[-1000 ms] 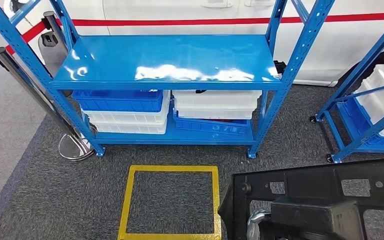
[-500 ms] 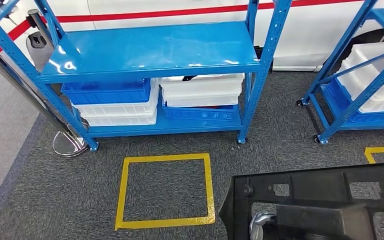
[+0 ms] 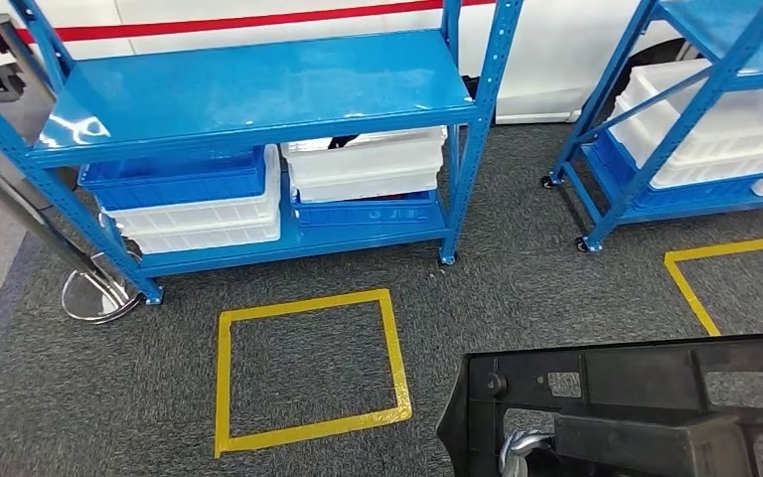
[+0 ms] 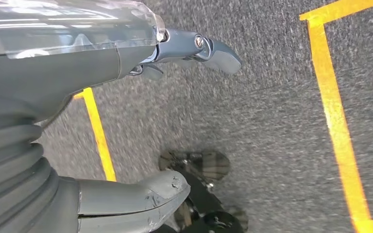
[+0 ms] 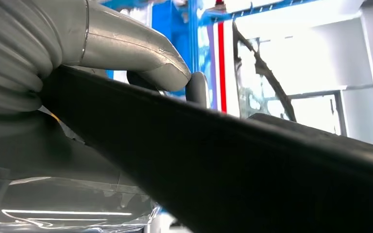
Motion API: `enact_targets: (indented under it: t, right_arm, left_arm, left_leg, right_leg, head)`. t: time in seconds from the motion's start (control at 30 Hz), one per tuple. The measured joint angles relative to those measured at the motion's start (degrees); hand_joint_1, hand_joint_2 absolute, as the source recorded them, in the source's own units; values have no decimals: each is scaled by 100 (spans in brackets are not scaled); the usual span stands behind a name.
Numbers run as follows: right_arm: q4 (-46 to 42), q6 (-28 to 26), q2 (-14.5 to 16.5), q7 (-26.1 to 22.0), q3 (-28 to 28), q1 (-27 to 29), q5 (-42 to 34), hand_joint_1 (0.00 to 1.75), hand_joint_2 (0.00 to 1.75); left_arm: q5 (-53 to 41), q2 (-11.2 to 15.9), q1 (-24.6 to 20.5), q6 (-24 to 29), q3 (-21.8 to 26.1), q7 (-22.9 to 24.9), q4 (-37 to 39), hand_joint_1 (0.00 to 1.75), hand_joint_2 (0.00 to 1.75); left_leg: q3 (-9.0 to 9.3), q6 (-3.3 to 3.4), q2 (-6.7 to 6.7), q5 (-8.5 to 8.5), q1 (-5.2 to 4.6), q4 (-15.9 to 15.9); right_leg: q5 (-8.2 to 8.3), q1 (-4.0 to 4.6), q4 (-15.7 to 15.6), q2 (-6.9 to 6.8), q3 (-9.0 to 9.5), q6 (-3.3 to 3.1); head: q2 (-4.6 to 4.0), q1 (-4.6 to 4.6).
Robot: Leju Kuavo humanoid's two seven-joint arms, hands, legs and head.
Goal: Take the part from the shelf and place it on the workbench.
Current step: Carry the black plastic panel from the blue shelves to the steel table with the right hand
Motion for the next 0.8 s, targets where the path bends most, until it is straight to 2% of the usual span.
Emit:
enact_targets:
  t: [0.03, 0.07, 0.1, 0.13, 0.2, 0.23, 0.27, 0.33, 0.37, 0.4, 0.47, 0.5, 0.53, 0.57, 0.6, 0.63, 0.7, 0.73, 0.77, 0.8]
  right_arm:
    - [1, 5, 0, 1, -4, 4, 16, 175, 175]
    - [2, 7, 0, 2, -8, 6, 43, 175, 175]
    - [5, 1, 0, 2, -12, 5, 73, 175, 175]
    - [11, -22, 0, 3, -13, -2, 104, 175, 175]
    - [38, -100, 1, 4, -7, -43, 153, 175, 175]
    - [56, -142, 3, 4, 2, -69, 169, 175, 175]
    - [74, -173, 7, 4, 10, -90, 178, 175, 175]
    - [103, -217, 15, 4, 24, -104, 184, 175, 175]
    - [116, -244, 17, 3, 34, -107, 182, 175, 175]
    - [129, -276, 19, 3, 50, -120, 181, 175, 175]
    - [165, -378, 19, 2, 102, -169, 189, 175, 175]
    - [191, -454, 17, 3, 133, -195, 200, 175, 175]
    - [220, -532, 13, 4, 165, -213, 214, 175, 175]
    - [251, -603, 7, 4, 196, -224, 226, 175, 175]
    - [281, -653, -1, 4, 225, -233, 239, 175, 175]
    - [308, -678, -8, 4, 250, -243, 249, 175, 175]
    - [349, -698, -14, 4, 288, -270, 262, 175, 175]
    - [363, -703, -15, 4, 304, -285, 266, 175, 175]
    - [374, -707, -18, 3, 320, -295, 268, 175, 175]
    - [384, -710, -22, 3, 334, -301, 271, 175, 175]
  left_arm:
    - [-3, 1, 9, -2, 1, 9, -1, 0, 175]
    - [-3, 3, 13, -7, 3, 22, -1, 0, 175]
    - [2, 6, 9, -14, 5, 39, -2, 0, 175]
    - [7, 8, 2, -24, 7, 57, -2, 0, 175]
    - [14, 13, -12, -50, 14, 87, -2, 0, 175]
    - [14, 19, -16, -64, 18, 97, -2, 0, 175]
    - [13, 27, -20, -76, 22, 103, -2, 0, 175]
    - [12, 44, -37, -90, 26, 111, -3, 0, 175]
    - [5, 50, -48, -95, 26, 113, -4, 0, 175]
    - [-3, 55, -52, -98, 26, 114, -5, 0, 175]
    - [-27, 83, -34, -102, 31, 115, -6, 0, 175]
    - [-42, 104, -17, -105, 37, 115, -6, 0, 175]
    - [-59, 124, 0, -110, 43, 115, -6, 0, 175]
    - [-75, 140, 10, -115, 49, 115, -6, 0, 175]
    - [-86, 152, 16, -119, 52, 115, -6, 0, 175]
    - [-90, 161, 18, -120, 53, 115, -6, 0, 175]
    - [-90, 174, 21, -121, 55, 114, -6, 0, 175]
    - [-90, 180, 23, -121, 57, 113, -6, 0, 175]
    - [-90, 184, 23, -122, 58, 111, -6, 0, 175]
    - [-90, 188, 20, -122, 60, 109, -6, 0, 175]
  left_leg:
    - [-19, 4, 86, 5, -12, 9]
    - [-31, 4, 171, 7, -23, 19]
    - [-37, 0, 247, 4, -33, 31]
    - [-31, -7, 313, -3, -42, 45]
    - [-26, -40, 421, -30, -70, 87]
    - [-31, -63, 473, -42, -84, 107]
    - [-36, -87, 525, -50, -96, 120]
    - [-31, -137, 602, -63, -107, 123]
    - [-34, -167, 525, -111, -101, 157]
    - [-76, -198, 388, -213, -90, 275]
    - [-317, -252, 60, -580, -50, 859]
    - [-494, -274, -13, -772, -31, 1264]
    - [-645, -296, -41, -888, -12, 1602]
    - [-726, -316, -49, -893, 5, 1773]
    - [-700, -332, -55, -774, 24, 1708]
    - [-573, -347, -80, -565, 47, 1422]
    - [-223, -365, -297, -189, 94, 618]
    - [-114, -358, -403, -108, 105, 348]
    - [-70, -339, -478, -94, 104, 212]
    - [-72, -308, -473, -106, 86, 190]
  right_leg:
    - [-103, -2, 286, -22, -97, 12]
    - [-102, -2, 386, -38, -97, 18]
    - [2, -1, 252, -64, 24, 13]
    - [171, 4, -85, -115, 247, -7]
    - [399, 50, -865, -343, 703, -93]
    - [439, 78, -1098, -429, 821, -137]
    - [431, 102, -1198, -471, 855, -173]
    - [460, 97, -1228, -374, 829, -226]
    - [483, 77, -1253, -321, 823, -258]
    - [508, 54, -1279, -272, 815, -293]
    - [549, 27, -1301, -167, 790, -340]
    - [563, 24, -1298, -102, 771, -348]
    - [574, 21, -1291, -30, 756, -347]
    - [582, 17, -1280, 45, 745, -342]
    - [588, 8, -1263, 121, 737, -334]
    - [589, -5, -1243, 197, 732, -320]
    - [590, -19, -1190, 343, 708, -265]
    - [602, -22, -1169, 412, 680, -221]
    - [622, -23, -1160, 477, 646, -171]
    - [651, -27, -1160, 539, 616, -119]
  head:
    - [0, 3]
    - [0, 3]
    - [-1, 3]
    - [-1, 4]
    - [-1, 5]
    - [0, 3]
    - [0, 2]
    - [0, 3]
    - [0, 4]
    - [0, 0]
    - [0, -9]
    - [0, -12]
    - [0, -12]
    - [0, -11]
    - [0, -12]
    - [0, -12]
    - [0, -13]
    - [0, -13]
    - [0, -13]
    - [0, -13]
